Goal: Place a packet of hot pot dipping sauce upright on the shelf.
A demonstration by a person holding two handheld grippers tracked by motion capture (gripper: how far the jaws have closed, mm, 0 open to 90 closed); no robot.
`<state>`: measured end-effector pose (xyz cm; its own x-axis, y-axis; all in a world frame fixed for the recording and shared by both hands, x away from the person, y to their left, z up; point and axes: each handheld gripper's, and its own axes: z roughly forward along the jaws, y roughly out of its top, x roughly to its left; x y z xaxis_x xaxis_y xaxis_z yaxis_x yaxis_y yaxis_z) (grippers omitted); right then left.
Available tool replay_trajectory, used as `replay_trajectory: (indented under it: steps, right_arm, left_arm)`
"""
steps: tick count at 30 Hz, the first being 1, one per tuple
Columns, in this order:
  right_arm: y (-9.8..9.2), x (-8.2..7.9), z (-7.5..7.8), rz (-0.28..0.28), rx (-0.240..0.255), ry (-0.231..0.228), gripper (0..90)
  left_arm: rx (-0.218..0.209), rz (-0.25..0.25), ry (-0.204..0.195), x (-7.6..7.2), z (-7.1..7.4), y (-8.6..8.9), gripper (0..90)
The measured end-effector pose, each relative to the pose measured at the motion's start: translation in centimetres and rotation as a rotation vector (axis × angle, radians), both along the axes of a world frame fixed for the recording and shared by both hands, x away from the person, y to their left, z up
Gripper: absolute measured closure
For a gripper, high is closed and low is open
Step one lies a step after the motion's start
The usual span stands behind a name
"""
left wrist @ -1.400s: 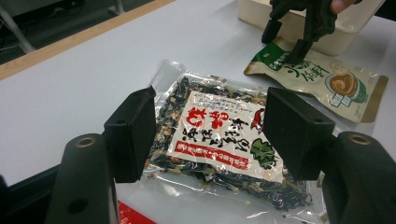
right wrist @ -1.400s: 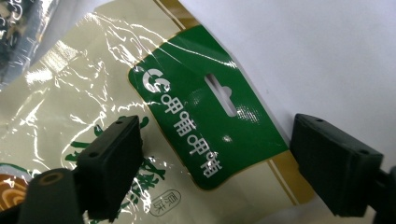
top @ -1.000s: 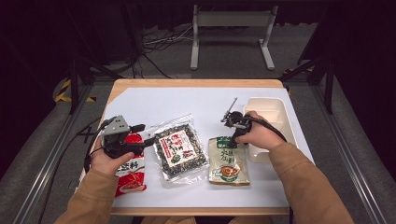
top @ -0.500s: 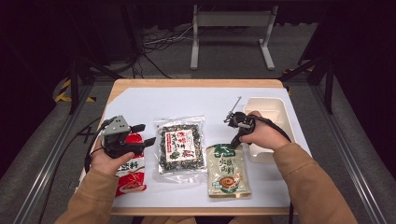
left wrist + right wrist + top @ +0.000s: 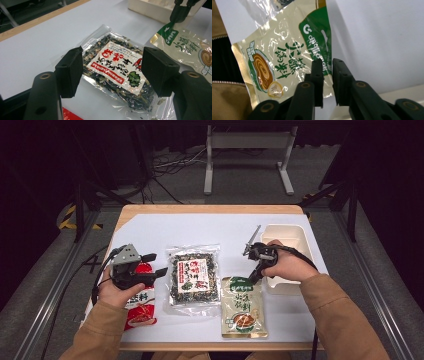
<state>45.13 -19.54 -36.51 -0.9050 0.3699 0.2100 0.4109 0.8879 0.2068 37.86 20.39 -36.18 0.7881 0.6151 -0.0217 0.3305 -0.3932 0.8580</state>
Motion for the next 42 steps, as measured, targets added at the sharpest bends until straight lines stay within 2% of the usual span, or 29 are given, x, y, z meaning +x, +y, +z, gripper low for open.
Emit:
replay_trajectory:
  steps: [1,4,6,7,9,13,16,19,29,32,35,37,38,42]
  right_arm:
    - [0.2,-0.1,-0.2,0.025,-0.012,-0.009,77.2]
    - [0.8,-0.4,-1.0,0.066,-0.035,0.005,77.3]
    - [1.4,-0.6,-1.6,0.094,-0.084,-0.007,77.9]
    - [1.4,-0.6,-1.6,0.094,-0.084,-0.007,77.9]
    - [2.1,-0.9,-2.7,0.135,-0.150,-0.040,82.7]
    - [2.6,-1.1,-3.2,0.154,-0.178,-0.059,87.8]
    - [2.7,-1.1,-3.2,0.153,-0.173,-0.057,89.0]
    - [2.5,-1.1,-2.6,0.158,-0.172,-0.053,89.4]
    - [1.2,-1.3,0.0,0.135,-0.074,-0.037,89.8]
    - [1.1,-1.4,0.7,0.129,-0.064,-0.030,89.8]
    - [0.9,-1.7,2.0,0.114,-0.060,-0.010,89.9]
    - [0.9,-1.8,2.3,0.108,-0.060,-0.012,89.9]
    - [0.8,-2.0,2.9,0.107,-0.057,-0.011,89.9]
    - [0.7,-2.7,4.8,0.106,-0.038,-0.038,90.0]
  left_arm:
    - [0.001,-0.001,0.000,0.0,0.0,0.0,34.6]
    - [0.001,0.001,-0.001,0.0,0.0,0.0,34.6]
    - [0.000,0.000,0.000,0.0,0.0,0.0,34.6]
    - [-0.004,0.000,0.001,0.0,0.0,0.0,34.6]
    - [-0.005,0.002,-0.001,0.0,0.0,0.1,34.6]
    - [-0.006,0.005,-0.004,-0.1,0.1,0.2,34.6]
    - [-0.008,0.005,-0.004,-0.1,0.1,0.3,34.7]
    - [-0.010,0.008,0.000,-0.1,0.1,0.3,34.6]
    - [-0.005,0.006,-0.007,0.0,0.1,0.2,34.6]
    - [-0.009,0.006,-0.003,-0.1,0.1,0.2,34.6]
    - [-0.010,0.007,-0.007,0.0,0.1,0.4,34.6]
    - [-0.012,0.009,-0.006,0.0,0.1,0.4,34.6]
    - [-0.012,0.010,-0.008,0.0,0.1,0.4,34.6]
    - [-0.014,0.009,-0.009,-0.1,0.2,0.4,34.7]
